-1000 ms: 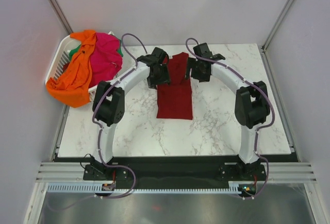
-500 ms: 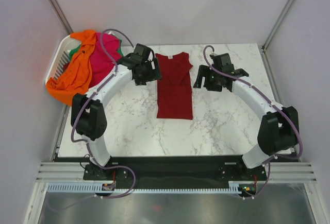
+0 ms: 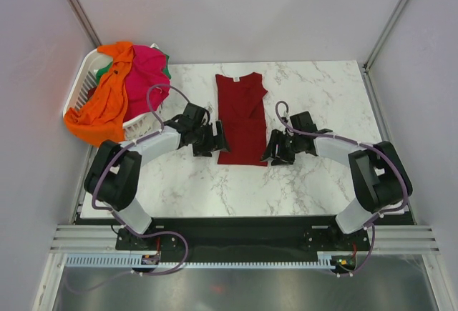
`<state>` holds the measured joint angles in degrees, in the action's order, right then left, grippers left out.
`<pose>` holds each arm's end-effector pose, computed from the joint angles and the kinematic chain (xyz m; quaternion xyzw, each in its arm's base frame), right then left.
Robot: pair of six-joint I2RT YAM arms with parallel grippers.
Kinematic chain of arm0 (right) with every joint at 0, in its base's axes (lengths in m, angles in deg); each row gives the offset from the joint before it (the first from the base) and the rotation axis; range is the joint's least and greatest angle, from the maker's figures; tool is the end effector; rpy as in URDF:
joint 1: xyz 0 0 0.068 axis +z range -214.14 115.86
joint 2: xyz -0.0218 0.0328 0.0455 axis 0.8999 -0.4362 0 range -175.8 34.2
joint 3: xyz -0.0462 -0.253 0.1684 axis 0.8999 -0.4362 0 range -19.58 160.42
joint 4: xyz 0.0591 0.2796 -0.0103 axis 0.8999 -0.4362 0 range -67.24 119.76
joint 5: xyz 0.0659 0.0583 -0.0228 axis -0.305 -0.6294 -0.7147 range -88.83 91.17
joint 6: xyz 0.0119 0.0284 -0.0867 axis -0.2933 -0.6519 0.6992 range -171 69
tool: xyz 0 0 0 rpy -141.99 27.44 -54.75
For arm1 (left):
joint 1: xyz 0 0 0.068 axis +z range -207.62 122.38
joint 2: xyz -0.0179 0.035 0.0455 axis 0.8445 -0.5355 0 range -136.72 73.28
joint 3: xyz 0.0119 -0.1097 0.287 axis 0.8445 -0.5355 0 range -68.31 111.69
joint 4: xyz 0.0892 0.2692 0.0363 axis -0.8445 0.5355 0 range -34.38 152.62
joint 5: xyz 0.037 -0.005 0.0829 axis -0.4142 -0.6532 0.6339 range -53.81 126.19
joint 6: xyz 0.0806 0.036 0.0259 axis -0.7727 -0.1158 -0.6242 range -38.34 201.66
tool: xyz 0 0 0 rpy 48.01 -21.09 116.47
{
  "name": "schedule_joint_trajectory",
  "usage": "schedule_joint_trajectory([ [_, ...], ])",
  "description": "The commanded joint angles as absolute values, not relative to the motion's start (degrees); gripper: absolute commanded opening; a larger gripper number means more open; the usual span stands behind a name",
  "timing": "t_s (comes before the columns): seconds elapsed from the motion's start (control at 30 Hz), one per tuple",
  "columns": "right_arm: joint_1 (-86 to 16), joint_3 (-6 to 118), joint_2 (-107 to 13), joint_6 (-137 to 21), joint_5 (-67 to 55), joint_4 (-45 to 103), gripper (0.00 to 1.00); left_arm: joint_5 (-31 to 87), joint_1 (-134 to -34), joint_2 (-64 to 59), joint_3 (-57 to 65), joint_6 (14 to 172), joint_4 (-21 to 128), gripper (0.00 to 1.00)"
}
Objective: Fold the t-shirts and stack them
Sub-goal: Fold the tshirt
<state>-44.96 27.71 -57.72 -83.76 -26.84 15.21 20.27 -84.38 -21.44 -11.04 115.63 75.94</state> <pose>0.3087 0.1485 0.1391 0.0467 0.9364 0.3226 0.1296 0.3273 -0.1905 0.1653 -0.0215 0.9520 -0.2538 0.1700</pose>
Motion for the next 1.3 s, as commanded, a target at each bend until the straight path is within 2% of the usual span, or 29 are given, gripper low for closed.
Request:
schedule_joint_trajectory([
  [0.0,-44.2,26.1,-60.0,-85.5,-29.7,22.2,0.6,15.9,-84.8,-21.7,-11.8,116.6,68.0,0.88],
  [0.1,-44.1,25.5,-61.5,-85.5,-29.3,22.9,0.54,15.5,-85.0,-22.1,-12.8,116.6,67.1,0.88],
  [0.4,-43.9,24.3,-63.9,-85.2,-28.6,24.5,0.48,16.4,-86.4,-21.6,-17.8,118.0,65.0,0.8],
  [0.57,-43.9,24.4,-65.2,-84.8,-28.5,25.1,0.36,17.3,-87.0,-22.2,-20.7,118.7,62.7,0.76],
  [0.7,-43.9,24.5,-65.4,-84.8,-28.7,25.3,0.27,18.0,-86.9,-23.6,-21.5,119.4,61.1,0.68],
  [0.73,-43.9,24.5,-65.5,-84.7,-28.7,25.4,0.22,18.3,-87.0,-23.8,-21.4,119.8,60.8,0.67],
  [0.83,-43.9,24.8,-65.5,-84.8,-28.9,25.4,0.12,19.0,-87.0,-24.1,-20.5,120.4,60.6,0.52],
  [0.87,-43.9,24.8,-65.4,-84.8,-29.1,25.4,0.1,19.1,-87.0,-24.0,-20.3,120.5,60.6,0.43],
  [0.93,-43.9,24.7,-65.0,-84.8,-29.1,25.2,0.05,19.8,-87.2,-23.5,-20.2,120.4,60.6,0.32],
  [0.97,-44.0,24.7,-64.5,-84.6,-29.1,25.0,0.04,20.1,-87.2,-23.1,-20.1,120.4,60.6,0.21],
  [1.07,-43.9,24.5,-63.2,-84.3,-29.1,24.0,0.0,20.5,-87.4,-21.4,-21.1,120.6,60.7,0.06],
  [1.1,-44.0,24.5,-62.7,-84.4,-29.0,23.3,0.0,20.7,-87.5,-20.8,-21.5,120.7,60.9,0.03],
  [1.27,-43.8,22.8,-54.7,-83.6,-27.8,19.0,0.0,22.5,-89.3,-13.6,-24.4,122.6,64.8,0.02],
])
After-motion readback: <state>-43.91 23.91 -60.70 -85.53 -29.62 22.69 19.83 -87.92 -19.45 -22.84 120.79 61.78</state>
